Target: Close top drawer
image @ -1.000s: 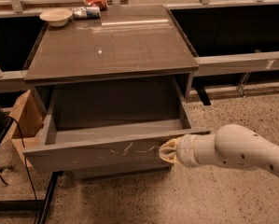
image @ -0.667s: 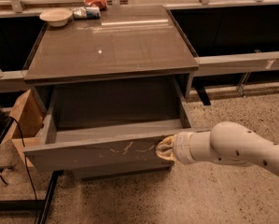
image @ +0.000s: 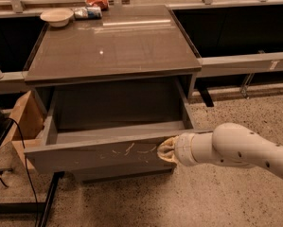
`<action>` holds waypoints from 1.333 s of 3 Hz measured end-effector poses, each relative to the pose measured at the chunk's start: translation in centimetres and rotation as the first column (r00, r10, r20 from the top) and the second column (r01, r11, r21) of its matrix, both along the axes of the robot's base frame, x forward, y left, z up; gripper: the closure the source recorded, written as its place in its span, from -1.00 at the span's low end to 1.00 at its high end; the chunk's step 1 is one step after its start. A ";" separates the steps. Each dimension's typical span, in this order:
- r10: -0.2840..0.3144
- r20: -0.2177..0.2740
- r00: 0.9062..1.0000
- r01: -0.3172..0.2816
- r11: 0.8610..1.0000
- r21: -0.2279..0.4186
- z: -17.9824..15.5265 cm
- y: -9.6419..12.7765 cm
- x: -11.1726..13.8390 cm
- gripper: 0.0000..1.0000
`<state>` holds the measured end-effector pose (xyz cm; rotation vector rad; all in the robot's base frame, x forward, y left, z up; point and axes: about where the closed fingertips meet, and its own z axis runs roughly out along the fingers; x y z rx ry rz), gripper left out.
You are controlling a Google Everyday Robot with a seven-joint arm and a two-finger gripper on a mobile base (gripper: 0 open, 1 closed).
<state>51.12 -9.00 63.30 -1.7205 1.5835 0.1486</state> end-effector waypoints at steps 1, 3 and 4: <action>0.000 0.000 1.000 0.000 1.000 0.000 0.0 0.0 0.0 -0.44; 0.000 0.000 1.000 0.000 1.000 0.000 0.0 0.0 0.0 -1.00; 0.000 0.000 1.000 0.000 1.000 0.000 0.0 0.0 0.0 -0.64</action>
Offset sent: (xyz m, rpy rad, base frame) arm 0.0000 0.0000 0.0000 0.0000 0.0000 0.0000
